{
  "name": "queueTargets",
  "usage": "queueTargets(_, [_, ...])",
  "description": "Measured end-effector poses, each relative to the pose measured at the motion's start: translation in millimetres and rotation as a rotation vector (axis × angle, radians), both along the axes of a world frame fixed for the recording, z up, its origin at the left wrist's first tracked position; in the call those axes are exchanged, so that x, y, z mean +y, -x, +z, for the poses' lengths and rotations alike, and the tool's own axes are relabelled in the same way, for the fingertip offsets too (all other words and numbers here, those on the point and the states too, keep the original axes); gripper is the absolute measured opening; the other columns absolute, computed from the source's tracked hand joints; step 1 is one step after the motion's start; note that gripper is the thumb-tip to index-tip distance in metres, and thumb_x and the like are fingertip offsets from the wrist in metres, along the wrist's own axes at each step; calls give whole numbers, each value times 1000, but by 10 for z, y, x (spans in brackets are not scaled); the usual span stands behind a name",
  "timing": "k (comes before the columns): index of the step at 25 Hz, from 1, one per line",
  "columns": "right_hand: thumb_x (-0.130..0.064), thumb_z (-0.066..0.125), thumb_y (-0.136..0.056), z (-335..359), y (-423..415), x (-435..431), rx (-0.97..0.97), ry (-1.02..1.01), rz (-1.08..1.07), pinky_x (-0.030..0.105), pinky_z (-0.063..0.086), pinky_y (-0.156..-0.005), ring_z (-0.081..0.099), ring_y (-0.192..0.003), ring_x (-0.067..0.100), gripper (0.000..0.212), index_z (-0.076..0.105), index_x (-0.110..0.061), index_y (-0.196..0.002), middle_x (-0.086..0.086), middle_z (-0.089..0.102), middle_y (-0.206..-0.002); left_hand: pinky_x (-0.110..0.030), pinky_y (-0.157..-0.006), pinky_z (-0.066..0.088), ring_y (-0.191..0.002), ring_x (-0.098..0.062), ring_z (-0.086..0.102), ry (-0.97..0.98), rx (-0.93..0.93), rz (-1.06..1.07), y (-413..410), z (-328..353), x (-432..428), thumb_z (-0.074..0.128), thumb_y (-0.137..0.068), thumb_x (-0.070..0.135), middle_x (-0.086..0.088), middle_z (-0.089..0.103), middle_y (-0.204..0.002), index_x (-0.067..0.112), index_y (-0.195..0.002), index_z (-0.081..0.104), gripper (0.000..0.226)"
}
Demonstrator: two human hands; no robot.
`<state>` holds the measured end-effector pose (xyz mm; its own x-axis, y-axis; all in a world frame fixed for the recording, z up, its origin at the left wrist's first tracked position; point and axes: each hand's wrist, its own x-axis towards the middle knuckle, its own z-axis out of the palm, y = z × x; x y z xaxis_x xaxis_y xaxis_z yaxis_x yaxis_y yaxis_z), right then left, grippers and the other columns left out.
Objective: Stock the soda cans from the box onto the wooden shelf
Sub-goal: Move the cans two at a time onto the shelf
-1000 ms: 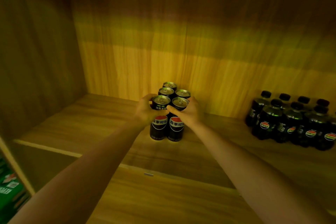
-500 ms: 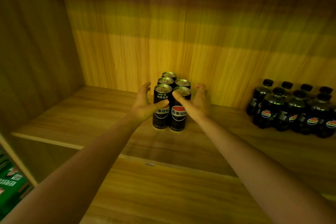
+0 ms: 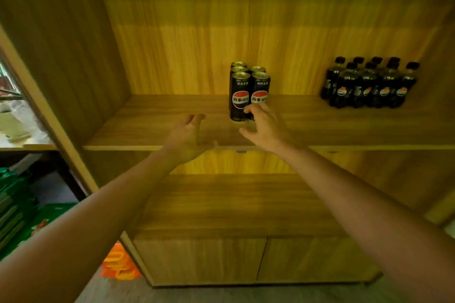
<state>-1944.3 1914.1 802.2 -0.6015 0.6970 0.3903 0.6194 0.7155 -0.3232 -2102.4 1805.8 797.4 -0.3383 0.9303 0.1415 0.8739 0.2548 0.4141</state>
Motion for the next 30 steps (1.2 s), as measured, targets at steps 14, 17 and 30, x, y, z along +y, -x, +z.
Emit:
queueTargets(14, [-35,59,-84,-2162,-172,-1641,-305,330,22,37,22,-115,25,-139,27,76,20,-8,-144,11,26,-152,-44,-109,29,-130,-37,38,70,66,-109,-174,-2220,-1495,63,-80,38,-19,38,-143,5,-141,28,78])
queueTargets(17, [-33,58,-86,-2979,-296,-1878,-367,410,77,35,21,-115,24,-140,25,73,19,-9,-144,10,25,-152,-42,-110,27,-131,-35,37,168,28,-83,-292,-2995,-1723,62,-81,37,-17,36,-145,6,-142,26,77])
queueTargets(30, [-25,52,-89,-7547,-939,-3032,-469,738,178,33,27,-108,35,-133,24,55,33,-11,-138,9,39,-145,-41,-95,48,-122,-30,50,588,-155,-305,-865,-7486,-3034,55,-87,33,-9,31,-150,15,-145,20,70])
